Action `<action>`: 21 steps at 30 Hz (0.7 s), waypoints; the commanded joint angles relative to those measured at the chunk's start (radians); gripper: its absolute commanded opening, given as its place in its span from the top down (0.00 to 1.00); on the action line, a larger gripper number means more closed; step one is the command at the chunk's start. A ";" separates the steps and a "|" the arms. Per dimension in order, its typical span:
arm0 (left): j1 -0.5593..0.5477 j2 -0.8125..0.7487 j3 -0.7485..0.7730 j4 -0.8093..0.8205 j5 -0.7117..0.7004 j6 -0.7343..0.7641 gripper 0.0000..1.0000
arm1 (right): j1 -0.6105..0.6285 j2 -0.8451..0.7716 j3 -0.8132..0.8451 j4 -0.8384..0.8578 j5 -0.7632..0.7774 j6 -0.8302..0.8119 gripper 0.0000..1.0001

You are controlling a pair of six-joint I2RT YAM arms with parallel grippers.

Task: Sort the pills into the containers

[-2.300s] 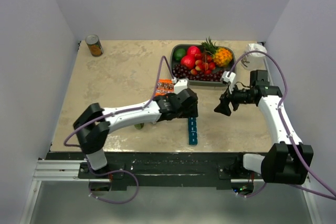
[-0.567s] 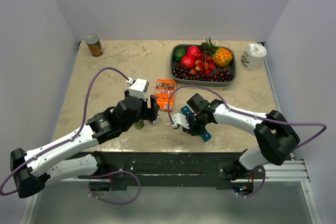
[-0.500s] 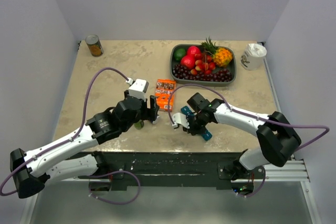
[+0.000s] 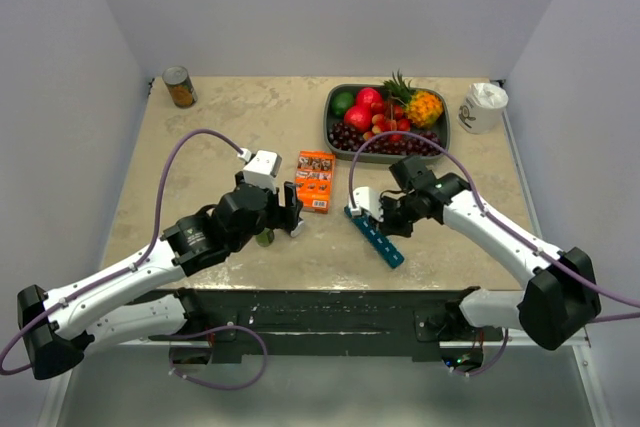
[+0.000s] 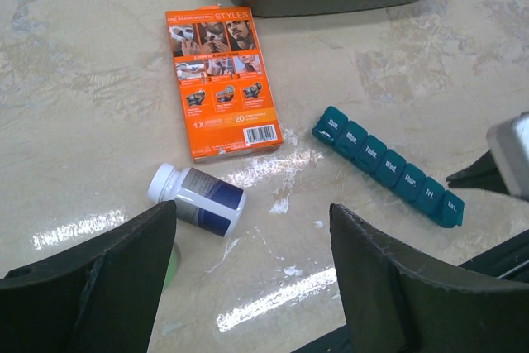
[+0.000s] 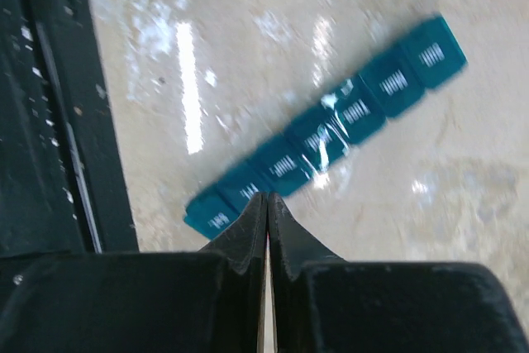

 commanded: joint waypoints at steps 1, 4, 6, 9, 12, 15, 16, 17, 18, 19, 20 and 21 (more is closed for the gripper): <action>0.007 0.002 -0.003 0.039 -0.001 0.009 0.21 | -0.073 -0.045 -0.027 -0.060 0.022 -0.036 0.97; 0.007 0.016 -0.003 0.051 0.015 0.012 0.21 | -0.074 -0.040 -0.055 -0.039 0.021 -0.030 0.97; 0.007 0.024 -0.003 0.058 0.031 0.011 0.21 | -0.073 -0.026 -0.059 -0.023 0.021 -0.025 0.97; 0.007 0.030 -0.009 0.067 0.047 0.008 0.21 | -0.074 -0.008 -0.070 0.004 0.013 -0.022 0.97; 0.007 0.036 -0.012 0.081 0.061 0.008 0.21 | -0.074 0.042 -0.088 0.042 0.004 -0.016 0.97; 0.007 0.047 -0.012 0.085 0.071 0.011 0.21 | -0.074 0.110 -0.124 0.101 0.013 -0.008 0.98; 0.007 0.051 -0.012 0.085 0.071 0.012 0.21 | -0.073 0.130 -0.143 0.113 0.017 -0.008 0.98; 0.007 0.051 -0.011 0.085 0.074 0.012 0.21 | -0.074 0.163 -0.151 0.125 0.040 -0.007 0.98; 0.007 0.051 -0.011 0.084 0.074 0.015 0.21 | -0.073 0.184 -0.154 0.133 0.048 -0.008 0.99; 0.007 0.050 -0.012 0.082 0.074 0.016 0.21 | -0.074 0.197 -0.154 0.133 0.059 -0.005 0.99; 0.007 0.048 -0.014 0.084 0.074 0.016 0.21 | -0.074 0.213 -0.156 0.135 0.070 -0.005 1.00; 0.007 0.048 -0.015 0.085 0.074 0.014 0.21 | -0.073 0.213 -0.157 0.136 0.071 -0.004 1.00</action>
